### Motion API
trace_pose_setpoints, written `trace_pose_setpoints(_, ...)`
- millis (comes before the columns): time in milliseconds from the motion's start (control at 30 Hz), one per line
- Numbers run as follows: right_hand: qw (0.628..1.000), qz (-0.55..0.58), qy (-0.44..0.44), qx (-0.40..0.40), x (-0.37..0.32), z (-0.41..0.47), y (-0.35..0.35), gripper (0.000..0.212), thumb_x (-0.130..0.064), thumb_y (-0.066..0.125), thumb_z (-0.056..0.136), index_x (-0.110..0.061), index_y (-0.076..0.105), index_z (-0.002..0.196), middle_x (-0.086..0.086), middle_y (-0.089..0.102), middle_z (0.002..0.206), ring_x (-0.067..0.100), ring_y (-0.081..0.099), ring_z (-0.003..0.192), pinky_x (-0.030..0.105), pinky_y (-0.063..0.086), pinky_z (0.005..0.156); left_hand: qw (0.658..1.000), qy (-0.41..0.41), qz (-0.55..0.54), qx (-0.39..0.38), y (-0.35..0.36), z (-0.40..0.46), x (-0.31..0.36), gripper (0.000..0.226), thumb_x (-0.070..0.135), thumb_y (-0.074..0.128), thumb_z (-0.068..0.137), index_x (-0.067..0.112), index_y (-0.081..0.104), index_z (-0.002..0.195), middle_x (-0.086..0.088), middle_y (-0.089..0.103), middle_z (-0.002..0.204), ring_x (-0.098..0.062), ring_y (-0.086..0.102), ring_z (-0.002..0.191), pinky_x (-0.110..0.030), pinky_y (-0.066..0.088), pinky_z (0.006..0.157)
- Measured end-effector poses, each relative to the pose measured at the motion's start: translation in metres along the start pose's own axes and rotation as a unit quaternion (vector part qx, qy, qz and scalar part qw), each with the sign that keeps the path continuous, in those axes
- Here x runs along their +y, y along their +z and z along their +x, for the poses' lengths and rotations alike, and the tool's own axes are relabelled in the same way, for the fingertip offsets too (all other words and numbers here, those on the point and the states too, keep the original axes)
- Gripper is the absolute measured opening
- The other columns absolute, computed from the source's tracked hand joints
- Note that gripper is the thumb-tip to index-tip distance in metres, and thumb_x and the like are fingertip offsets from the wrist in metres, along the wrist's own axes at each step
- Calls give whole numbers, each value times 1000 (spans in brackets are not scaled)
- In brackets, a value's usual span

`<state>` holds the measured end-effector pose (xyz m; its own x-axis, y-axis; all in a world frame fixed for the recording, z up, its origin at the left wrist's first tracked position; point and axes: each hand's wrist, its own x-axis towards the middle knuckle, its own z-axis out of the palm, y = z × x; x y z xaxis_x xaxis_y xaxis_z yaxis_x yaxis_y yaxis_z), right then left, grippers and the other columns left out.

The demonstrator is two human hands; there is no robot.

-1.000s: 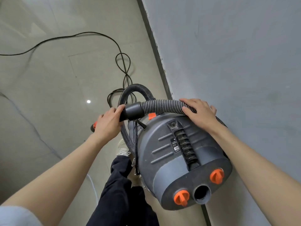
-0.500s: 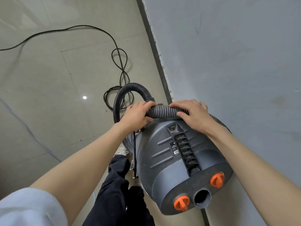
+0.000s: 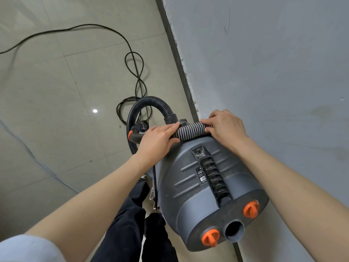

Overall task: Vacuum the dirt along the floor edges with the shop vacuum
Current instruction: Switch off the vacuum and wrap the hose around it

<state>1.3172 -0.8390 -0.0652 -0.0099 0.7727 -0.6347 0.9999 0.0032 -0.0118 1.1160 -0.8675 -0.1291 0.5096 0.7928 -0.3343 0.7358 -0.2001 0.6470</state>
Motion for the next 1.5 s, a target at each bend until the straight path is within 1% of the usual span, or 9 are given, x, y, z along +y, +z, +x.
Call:
trace_pose_setpoints(167,999,38,-8,-30,2,2,-4,37,-33,57,94,-30,58,132,-3,58,129,21,46,118,35,40,93,998,-57,22,-11,2,1,9,48,35,54,93,18,47,137,0,58,131,-24,56,116,-35,42,92)
trace_pose_setpoints(300,996,68,24,-44,-2,-1,-4,50,-54,61,86,-33,57,132,-3,59,128,21,42,122,35,39,91,995,-101,16,-13,6,0,14,37,34,53,93,17,52,126,0,63,120,-27,59,105,-37,47,79)
trace_pose_setpoints(833,987,105,101,-62,-13,25,6,46,-45,68,84,-32,61,128,9,60,126,25,43,127,38,40,99,985,-129,-70,-90,12,16,-12,39,39,59,89,29,57,127,-8,70,97,-30,61,96,-41,50,83)
trace_pose_setpoints(967,994,59,72,-55,-17,11,15,48,-47,55,93,-31,50,138,7,54,136,27,39,129,42,34,103,977,-147,-97,-116,7,14,-7,44,36,56,92,26,50,135,-9,67,109,-27,59,103,-38,48,89)
trace_pose_setpoints(1033,995,28,51,-78,-18,3,18,56,-51,44,96,-29,35,147,4,40,149,29,33,136,46,29,107,977,-144,-84,-135,0,8,-5,50,37,49,96,21,41,143,-10,64,115,-28,58,108,-35,46,90)
trace_pose_setpoints(1100,990,75,53,-108,-20,-3,13,58,-52,35,99,-26,27,150,4,28,157,27,26,143,50,25,114,977,-143,-71,-140,-14,-2,-4,53,39,44,98,18,35,145,-11,63,119,-28,56,113,-35,44,92)
trace_pose_setpoints(1233,981,172,43,-78,-33,-25,-19,58,-49,33,100,-20,28,151,4,32,155,25,31,141,51,29,112,983,-152,-61,-82,-56,-31,-4,57,40,41,98,16,26,148,-7,37,150,-23,36,136,-34,29,111)
trace_pose_setpoints(1367,992,127,-3,-4,-58,-67,-63,65,-55,36,98,-24,21,153,-1,24,159,21,25,144,52,24,114,987,-160,-9,4,-115,-70,13,61,44,38,98,22,17,150,-3,20,157,-21,22,142,-46,16,117)
trace_pose_setpoints(1500,992,69,-66,82,-88,-124,-116,73,-62,35,95,-30,7,154,0,5,162,19,10,148,53,8,118,982,-160,55,81,-183,-123,46,62,46,35,98,26,10,151,1,8,159,-19,7,146,-47,3,118)
